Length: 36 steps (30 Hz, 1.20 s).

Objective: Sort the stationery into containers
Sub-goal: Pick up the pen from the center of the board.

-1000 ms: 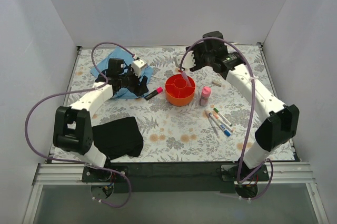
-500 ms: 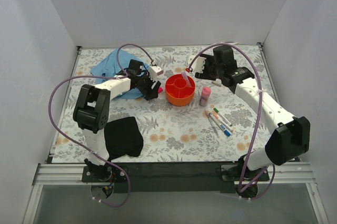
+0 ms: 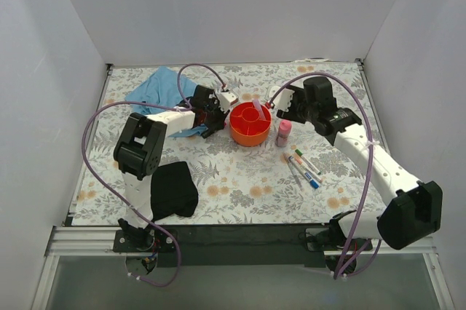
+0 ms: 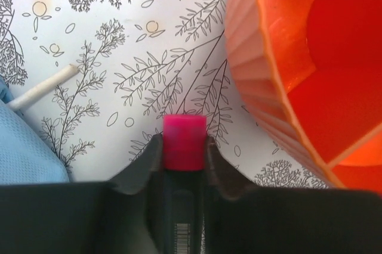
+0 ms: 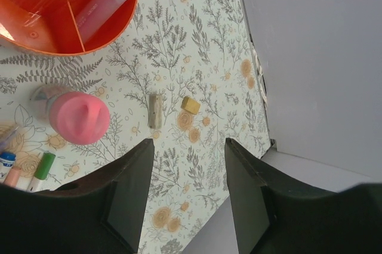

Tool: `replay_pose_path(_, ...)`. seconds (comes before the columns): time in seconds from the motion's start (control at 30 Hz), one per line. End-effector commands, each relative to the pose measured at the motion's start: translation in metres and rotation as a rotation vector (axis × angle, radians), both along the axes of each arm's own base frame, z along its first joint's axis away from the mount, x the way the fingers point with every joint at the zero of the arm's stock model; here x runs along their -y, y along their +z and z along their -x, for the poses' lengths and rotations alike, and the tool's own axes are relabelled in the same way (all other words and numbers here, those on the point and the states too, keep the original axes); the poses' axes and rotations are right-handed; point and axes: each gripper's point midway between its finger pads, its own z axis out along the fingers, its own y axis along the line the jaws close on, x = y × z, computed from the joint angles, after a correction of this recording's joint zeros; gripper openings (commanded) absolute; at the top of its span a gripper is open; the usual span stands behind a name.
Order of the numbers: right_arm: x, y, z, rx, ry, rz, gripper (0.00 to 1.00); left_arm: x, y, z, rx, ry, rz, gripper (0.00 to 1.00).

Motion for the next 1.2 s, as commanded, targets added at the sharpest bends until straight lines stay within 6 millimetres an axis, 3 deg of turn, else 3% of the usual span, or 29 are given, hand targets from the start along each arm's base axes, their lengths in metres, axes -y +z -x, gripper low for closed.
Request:
replay_pose_path(0.0,0.006,0.009,0.006,0.033,-0.044,-0.046,0.59,-0.015,-0.024,0.016,-0.066,0.029,-0.094,0.0)
replay_pose_path(0.07,0.01,0.011,0.006,0.039,-0.06,-0.045,0.59,-0.023,-0.016,0.021,-0.091,0.044,-0.107,0.0)
replay_pose_path(0.17,0.016,0.016,0.007,0.05,-0.103,-0.054,0.58,-0.038,0.039,0.016,-0.027,0.086,-0.014,0.0)
replay_pose_path(0.2,0.016,0.015,0.008,0.043,-0.119,-0.07,0.58,-0.041,0.072,0.017,0.04,0.095,0.027,0.0)
replay_pose_path(0.27,0.018,0.016,0.01,0.042,-0.138,-0.092,0.58,-0.043,0.114,0.009,0.153,0.114,0.102,0.0)
replay_pose_path(0.3,0.019,0.014,0.012,0.038,-0.151,-0.103,0.58,-0.04,0.148,0.009,0.23,0.11,0.151,0.0)
replay_pose_path(0.4,0.019,0.014,0.015,0.024,-0.198,-0.169,0.57,-0.019,0.22,0.01,0.367,0.095,0.368,0.0)
replay_pose_path(0.43,0.019,0.015,0.015,0.014,-0.23,-0.21,0.58,-0.006,0.253,0.007,0.465,0.068,0.479,0.0)
replay_pose_path(0.5,0.022,0.017,0.013,0.019,-0.276,-0.244,0.58,0.008,0.283,0.011,0.472,0.069,0.648,0.0)
replay_pose_path(0.53,0.021,0.015,0.014,0.005,-0.304,-0.283,0.58,0.019,0.308,0.012,0.541,0.035,0.735,0.0)
replay_pose_path(0.57,0.022,0.016,0.014,0.007,-0.325,-0.301,0.58,0.029,0.318,0.015,0.51,0.039,0.819,0.0)
replay_pose_path(0.6,0.024,0.016,0.013,0.005,-0.348,-0.324,0.58,0.038,0.312,0.009,0.478,0.05,0.865,0.0)
replay_pose_path(0.67,0.025,0.018,0.01,0.007,-0.401,-0.383,0.59,0.053,0.34,0.007,0.479,0.011,0.997,0.0)
replay_pose_path(0.7,0.026,0.017,0.009,0.004,-0.419,-0.399,0.59,0.067,0.319,-0.004,0.391,0.017,1.018,0.0)
replay_pose_path(0.77,0.026,0.019,0.007,0.0,-0.451,-0.447,0.61,0.083,0.334,-0.008,0.373,-0.019,1.085,0.0)
replay_pose_path(0.87,0.03,0.021,0.001,0.01,-0.475,-0.466,0.62,0.116,0.31,-0.018,0.315,-0.067,1.11,0.0)
replay_pose_path(0.93,0.034,0.018,-0.004,0.003,-0.499,-0.471,0.62,0.131,0.319,-0.016,0.306,-0.111,1.151,0.0)
replay_pose_path(1.17,0.042,0.012,-0.009,-0.019,-0.526,-0.491,0.61,0.156,0.292,-0.017,0.266,-0.147,1.17,0.0)
